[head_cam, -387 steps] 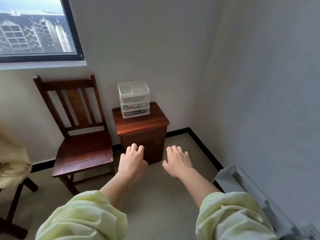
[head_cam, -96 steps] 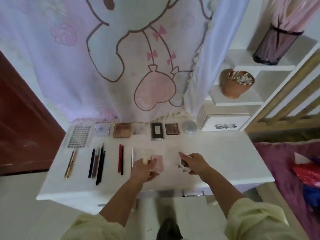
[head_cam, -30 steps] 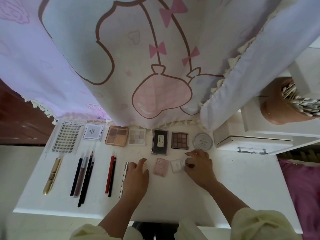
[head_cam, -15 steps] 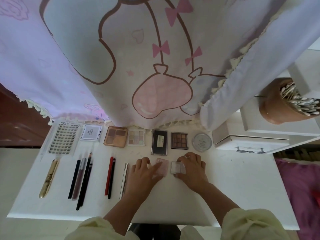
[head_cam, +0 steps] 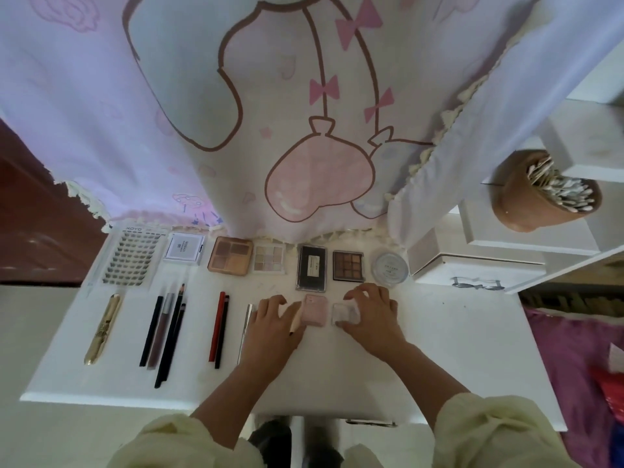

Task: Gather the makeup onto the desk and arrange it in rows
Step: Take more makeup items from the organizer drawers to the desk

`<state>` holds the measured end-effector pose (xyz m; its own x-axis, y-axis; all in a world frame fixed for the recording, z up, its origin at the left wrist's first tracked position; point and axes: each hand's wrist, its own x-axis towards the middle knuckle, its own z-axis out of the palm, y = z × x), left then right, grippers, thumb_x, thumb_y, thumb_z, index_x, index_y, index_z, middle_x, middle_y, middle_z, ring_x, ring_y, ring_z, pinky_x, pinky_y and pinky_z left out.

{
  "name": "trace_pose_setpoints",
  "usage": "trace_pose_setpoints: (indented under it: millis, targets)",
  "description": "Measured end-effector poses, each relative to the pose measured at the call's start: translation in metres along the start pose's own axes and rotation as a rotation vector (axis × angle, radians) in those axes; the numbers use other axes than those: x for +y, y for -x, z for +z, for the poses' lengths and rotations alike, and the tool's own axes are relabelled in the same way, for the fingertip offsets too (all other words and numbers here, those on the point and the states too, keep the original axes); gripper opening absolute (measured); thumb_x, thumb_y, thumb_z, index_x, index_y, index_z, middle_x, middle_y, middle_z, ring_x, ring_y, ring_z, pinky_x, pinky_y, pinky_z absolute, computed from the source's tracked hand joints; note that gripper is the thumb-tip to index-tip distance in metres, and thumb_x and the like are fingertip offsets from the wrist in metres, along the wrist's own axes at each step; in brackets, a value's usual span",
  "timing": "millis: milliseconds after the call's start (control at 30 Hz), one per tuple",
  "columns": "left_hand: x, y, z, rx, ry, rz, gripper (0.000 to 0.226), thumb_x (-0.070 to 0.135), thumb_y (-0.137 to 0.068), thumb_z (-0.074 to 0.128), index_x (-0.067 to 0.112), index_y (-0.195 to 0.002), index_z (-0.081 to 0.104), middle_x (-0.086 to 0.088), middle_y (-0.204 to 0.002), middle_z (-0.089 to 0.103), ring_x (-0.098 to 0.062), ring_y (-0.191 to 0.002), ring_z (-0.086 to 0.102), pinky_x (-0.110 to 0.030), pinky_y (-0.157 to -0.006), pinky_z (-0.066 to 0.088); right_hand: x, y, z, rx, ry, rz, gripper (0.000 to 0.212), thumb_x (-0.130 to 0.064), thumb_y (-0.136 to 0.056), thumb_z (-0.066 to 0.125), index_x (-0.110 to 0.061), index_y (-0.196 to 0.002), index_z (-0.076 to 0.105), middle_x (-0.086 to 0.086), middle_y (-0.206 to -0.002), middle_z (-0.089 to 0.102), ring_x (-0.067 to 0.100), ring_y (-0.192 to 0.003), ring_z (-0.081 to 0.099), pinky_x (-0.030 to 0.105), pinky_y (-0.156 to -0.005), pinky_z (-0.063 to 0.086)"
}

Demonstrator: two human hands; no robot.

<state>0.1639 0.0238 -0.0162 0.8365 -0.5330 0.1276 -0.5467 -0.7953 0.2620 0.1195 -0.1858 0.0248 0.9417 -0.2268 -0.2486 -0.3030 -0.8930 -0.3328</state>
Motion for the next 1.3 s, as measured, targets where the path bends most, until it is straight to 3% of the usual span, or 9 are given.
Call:
trace_pose_setpoints:
  millis: [267,433,567,667,767,1033,1300]
  targets:
    - [0.023,0.075,-0.047,0.077,0.065,-0.25,0.03,0.033,-0.075,0.079,0.023,-0.102,0.07,-0.001,-0.1,0.066,-0.019,-0.087,0.066,-0.031,-0.068,0.055,-0.033,0.044,0.014,-0.08,0.076,-0.265,0.048,-0.045,-0.09,0.054,-0.025,-0.132,0.044,-0.003,-0.137,0.036,0.02,-0.13,0.029,0.034,-0.107,0.022]
    - [0.053,0.155,-0.065,0.079,0.045,-0.576,0.039,0.04,-0.098,0.043,0.027,-0.134,0.051,0.004,-0.137,0.046,-0.015,-0.124,0.045,-0.031,-0.103,0.039,-0.055,0.095,0.026,-0.118,0.115,-0.491,0.043,-0.041,-0.091,0.055,-0.025,-0.13,0.048,-0.003,-0.136,0.042,0.02,-0.131,0.034,0.037,-0.106,0.027]
    - [0.073,0.228,-0.082,0.066,0.006,-0.746,0.039,0.038,-0.098,0.039,0.029,-0.136,0.047,0.005,-0.137,0.043,-0.014,-0.125,0.04,-0.028,-0.101,0.035,-0.081,0.142,0.044,-0.071,0.153,-0.717,0.038,-0.04,-0.079,0.055,-0.018,-0.109,0.064,0.003,-0.111,0.06,0.03,-0.106,0.058,0.043,-0.081,0.046]
    - [0.083,0.294,-0.099,0.059,-0.01,-0.937,0.038,0.038,-0.097,0.039,0.029,-0.134,0.048,0.005,-0.133,0.044,-0.014,-0.124,0.04,-0.029,-0.099,0.035,-0.115,0.192,0.053,-0.192,0.301,-0.89,0.041,-0.042,-0.094,0.047,-0.023,-0.13,0.049,-0.003,-0.132,0.046,0.021,-0.125,0.039,0.033,-0.096,0.033]
    - [0.087,0.361,-0.117,0.078,-0.019,-1.113,0.038,0.038,-0.098,0.039,0.028,-0.133,0.048,0.006,-0.133,0.044,-0.013,-0.124,0.041,-0.029,-0.098,0.035,-0.155,0.234,0.071,-0.245,0.327,-1.042,0.043,-0.045,-0.093,0.042,-0.023,-0.13,0.046,-0.004,-0.131,0.046,0.019,-0.125,0.037,0.033,-0.097,0.032]
    - [0.09,0.582,-0.168,0.217,-0.043,-1.519,0.037,0.036,-0.096,0.042,0.025,-0.129,0.053,0.003,-0.13,0.047,-0.016,-0.122,0.044,-0.031,-0.095,0.038,-0.3,0.416,0.139,-0.435,0.437,-1.428,0.038,-0.037,-0.095,0.049,-0.019,-0.129,0.046,0.001,-0.133,0.045,0.022,-0.127,0.035,0.037,-0.1,0.032]
    - [0.129,0.867,-0.209,0.262,-0.048,-1.899,0.039,0.037,-0.094,0.043,0.022,-0.129,0.053,0.0,-0.129,0.048,-0.019,-0.122,0.044,-0.035,-0.095,0.04,-0.413,0.686,0.25,-0.605,0.565,-1.725,0.042,-0.04,-0.094,0.051,-0.019,-0.13,0.044,0.002,-0.136,0.044,0.023,-0.129,0.036,0.038,-0.099,0.034]
